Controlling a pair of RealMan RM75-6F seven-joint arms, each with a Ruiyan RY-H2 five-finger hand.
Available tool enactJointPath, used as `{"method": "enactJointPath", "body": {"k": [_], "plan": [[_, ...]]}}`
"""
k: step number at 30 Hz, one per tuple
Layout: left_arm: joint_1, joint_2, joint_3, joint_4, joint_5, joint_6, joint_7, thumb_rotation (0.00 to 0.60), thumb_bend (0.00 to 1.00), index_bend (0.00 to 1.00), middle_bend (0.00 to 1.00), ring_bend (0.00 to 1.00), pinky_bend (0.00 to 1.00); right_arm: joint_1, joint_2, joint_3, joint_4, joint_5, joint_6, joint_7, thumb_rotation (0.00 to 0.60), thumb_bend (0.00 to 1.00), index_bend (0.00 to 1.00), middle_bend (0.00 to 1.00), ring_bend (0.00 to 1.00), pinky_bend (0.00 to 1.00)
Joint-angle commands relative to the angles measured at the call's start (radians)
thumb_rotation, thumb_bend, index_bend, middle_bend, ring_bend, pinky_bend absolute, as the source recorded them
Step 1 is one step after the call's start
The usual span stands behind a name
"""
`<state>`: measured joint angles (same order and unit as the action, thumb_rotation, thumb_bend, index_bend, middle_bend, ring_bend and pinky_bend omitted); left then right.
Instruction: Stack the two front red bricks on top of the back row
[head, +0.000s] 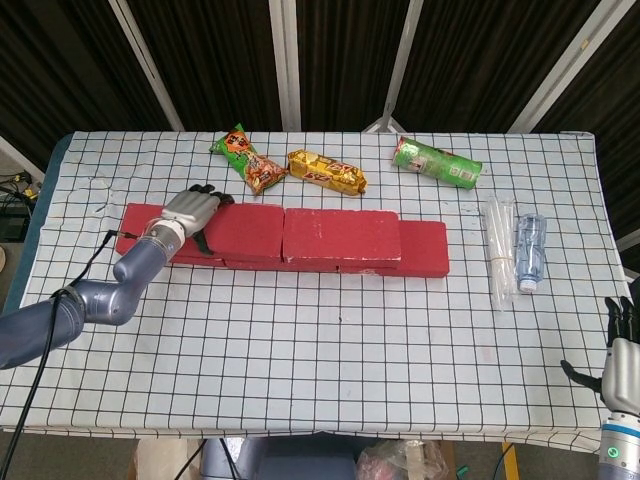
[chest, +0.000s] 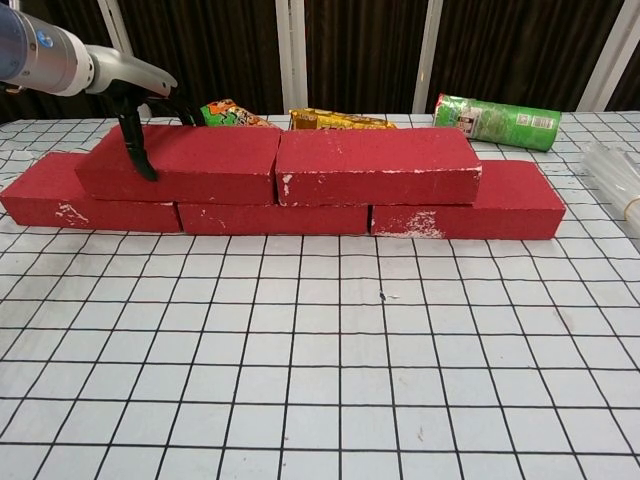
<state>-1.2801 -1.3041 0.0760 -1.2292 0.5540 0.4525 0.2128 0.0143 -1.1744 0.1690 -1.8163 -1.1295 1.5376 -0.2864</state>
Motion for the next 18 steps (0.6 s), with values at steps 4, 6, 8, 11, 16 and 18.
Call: {"method": "enactJointPath", "body": {"k": [4, 6, 8, 11, 16, 18], "plan": [[-0.002, -0.004, -0.001, 0.001, -0.007, 0.001, 0.000, 0.600, 0.00, 0.19, 0.09, 0.00, 0.00, 0.000, 0.000, 0.001, 0.001, 0.002, -0.001, -0.001, 0.600, 0.13, 0.07, 0.00, 0.00, 0.00], [-0.003, -0.005, -0.001, 0.001, -0.010, 0.002, 0.002, 0.600, 0.00, 0.18, 0.08, 0.00, 0.00, 0.000, -0.001, 0.002, 0.000, 0.005, 0.000, -0.003, 0.600, 0.13, 0.07, 0.00, 0.00, 0.00], [-0.004, -0.004, -0.001, 0.000, -0.014, 0.001, 0.002, 0.600, 0.00, 0.17, 0.07, 0.00, 0.00, 0.001, 0.000, 0.003, -0.002, 0.007, -0.002, -0.005, 0.600, 0.13, 0.07, 0.00, 0.00, 0.00], [-0.007, 0.002, 0.001, -0.007, -0.019, 0.001, 0.004, 0.600, 0.00, 0.15, 0.04, 0.00, 0.00, 0.001, 0.000, 0.002, -0.004, 0.010, -0.003, -0.005, 0.600, 0.13, 0.07, 0.00, 0.00, 0.00], [-0.012, 0.007, 0.006, -0.013, -0.027, 0.000, 0.008, 0.600, 0.00, 0.12, 0.01, 0.00, 0.00, 0.001, 0.001, 0.003, -0.006, 0.012, -0.004, -0.007, 0.600, 0.13, 0.07, 0.00, 0.00, 0.00], [-0.013, 0.008, 0.006, -0.013, -0.030, 0.002, 0.009, 0.600, 0.00, 0.12, 0.00, 0.00, 0.00, 0.001, 0.001, 0.003, -0.006, 0.014, -0.004, -0.007, 0.600, 0.13, 0.07, 0.00, 0.00, 0.00]]}}
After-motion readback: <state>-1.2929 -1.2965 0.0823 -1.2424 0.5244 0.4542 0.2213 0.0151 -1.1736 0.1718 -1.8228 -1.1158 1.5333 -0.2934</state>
